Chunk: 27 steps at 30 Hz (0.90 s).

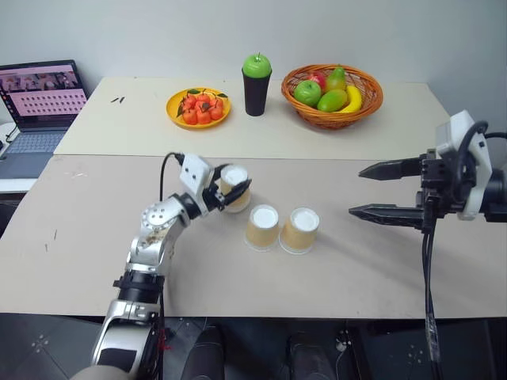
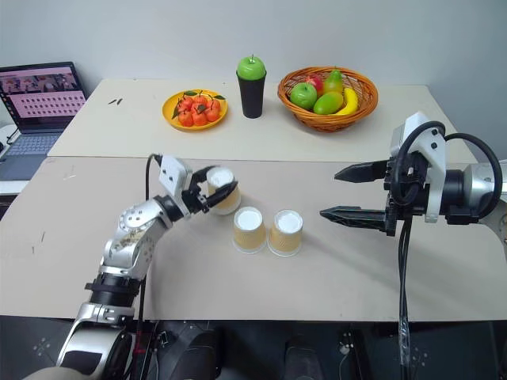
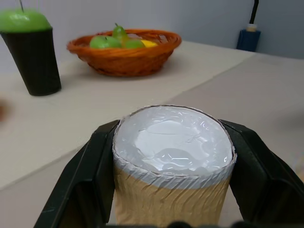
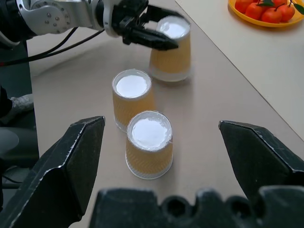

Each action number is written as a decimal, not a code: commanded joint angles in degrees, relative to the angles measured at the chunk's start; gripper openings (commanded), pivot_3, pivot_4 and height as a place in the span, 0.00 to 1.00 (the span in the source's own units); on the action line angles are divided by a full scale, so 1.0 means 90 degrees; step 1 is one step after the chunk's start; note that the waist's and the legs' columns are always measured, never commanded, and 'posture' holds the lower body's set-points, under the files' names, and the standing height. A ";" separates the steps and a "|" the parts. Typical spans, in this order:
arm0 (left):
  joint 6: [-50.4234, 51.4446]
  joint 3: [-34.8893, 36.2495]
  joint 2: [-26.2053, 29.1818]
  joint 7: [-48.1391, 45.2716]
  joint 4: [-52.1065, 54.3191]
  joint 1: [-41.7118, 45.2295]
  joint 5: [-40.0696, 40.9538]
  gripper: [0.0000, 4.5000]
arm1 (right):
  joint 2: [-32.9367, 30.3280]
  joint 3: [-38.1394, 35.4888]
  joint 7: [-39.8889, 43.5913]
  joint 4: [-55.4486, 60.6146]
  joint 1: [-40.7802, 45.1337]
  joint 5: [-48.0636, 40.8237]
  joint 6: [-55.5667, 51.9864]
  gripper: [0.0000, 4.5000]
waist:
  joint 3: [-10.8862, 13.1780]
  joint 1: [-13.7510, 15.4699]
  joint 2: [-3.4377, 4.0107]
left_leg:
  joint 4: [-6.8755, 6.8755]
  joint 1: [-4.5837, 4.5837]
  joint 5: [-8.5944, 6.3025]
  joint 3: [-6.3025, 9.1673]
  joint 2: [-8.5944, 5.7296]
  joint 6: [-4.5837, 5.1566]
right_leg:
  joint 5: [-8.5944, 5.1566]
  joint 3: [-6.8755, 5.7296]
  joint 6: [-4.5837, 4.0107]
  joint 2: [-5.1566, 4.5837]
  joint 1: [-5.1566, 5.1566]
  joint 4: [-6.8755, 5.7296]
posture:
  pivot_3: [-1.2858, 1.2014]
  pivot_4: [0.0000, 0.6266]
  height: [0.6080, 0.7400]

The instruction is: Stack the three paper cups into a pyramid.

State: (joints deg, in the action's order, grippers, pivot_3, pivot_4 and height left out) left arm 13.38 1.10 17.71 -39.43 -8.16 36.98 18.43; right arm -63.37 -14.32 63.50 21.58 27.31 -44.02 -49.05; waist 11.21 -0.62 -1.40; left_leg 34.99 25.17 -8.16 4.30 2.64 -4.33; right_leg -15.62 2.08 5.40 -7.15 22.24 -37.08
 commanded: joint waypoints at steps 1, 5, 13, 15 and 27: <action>0.1115 0.0002 0.0101 -0.0417 0.0952 0.0921 0.0904 0.61 | 0.0022 -0.0245 -0.0082 0.0160 -0.0067 -0.0071 0.0138 1.00 | 0.0000 -0.0002 0.0000 | 0.0001 0.0001 0.0000 0.0000 -0.0001 0.0000 | 0.0000 0.0000 0.0001 0.0000 0.0000 0.0001 | 0.52 0.24 0.98; 0.2039 -0.0134 0.0360 -0.0899 0.1282 0.1564 0.1427 0.61 | 0.0074 -0.0334 -0.0175 0.0274 -0.0216 -0.0122 0.0125 1.00 | 0.0000 -0.0016 0.0000 | -0.0002 0.0005 -0.0001 0.0001 -0.0002 0.0001 | -0.0001 0.0002 0.0003 0.0000 0.0000 0.0008 | 0.52 0.24 0.98; 0.2293 -0.0553 0.0541 -0.1662 0.1385 0.1679 0.1528 0.61 | 0.0195 -0.0520 -0.0475 0.0525 -0.0484 -0.0243 0.0071 1.00 | -0.0001 -0.0054 0.0003 | -0.0001 0.0000 -0.0001 -0.0001 -0.0002 0.0001 | -0.0002 0.0005 0.0003 0.0000 0.0000 0.0004 | 0.52 0.24 0.98; 0.2258 -0.0653 0.0580 -0.1826 0.1379 0.1568 0.1487 0.61 | 0.0214 -0.0538 -0.0538 0.0565 -0.0515 -0.0268 0.0070 1.00 | -0.0001 -0.0043 0.0003 | -0.0002 0.0000 -0.0001 -0.0001 -0.0002 0.0001 | -0.0002 0.0005 0.0003 0.0000 0.0000 0.0004 | 0.52 0.24 0.98; 0.2103 -0.0973 0.0298 -0.2123 0.1248 0.1345 0.1395 0.61 | 0.0177 -0.0644 -0.0620 0.0473 -0.0606 -0.0267 0.0195 1.00 | -0.0001 -0.0025 0.0003 | -0.0002 0.0000 -0.0001 0.0000 -0.0002 0.0002 | -0.0002 0.0005 0.0003 0.0000 0.0000 0.0006 | 0.52 0.24 0.98</action>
State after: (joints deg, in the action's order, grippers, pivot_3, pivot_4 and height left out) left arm 33.15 -7.91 20.63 -57.90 1.76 48.74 30.76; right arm -61.50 -17.33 58.43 25.34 21.53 -46.22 -48.91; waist 11.19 -0.84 -1.37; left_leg 34.96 25.17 -8.16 4.29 2.63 -4.31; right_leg -15.64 2.12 5.43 -7.16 22.24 -37.03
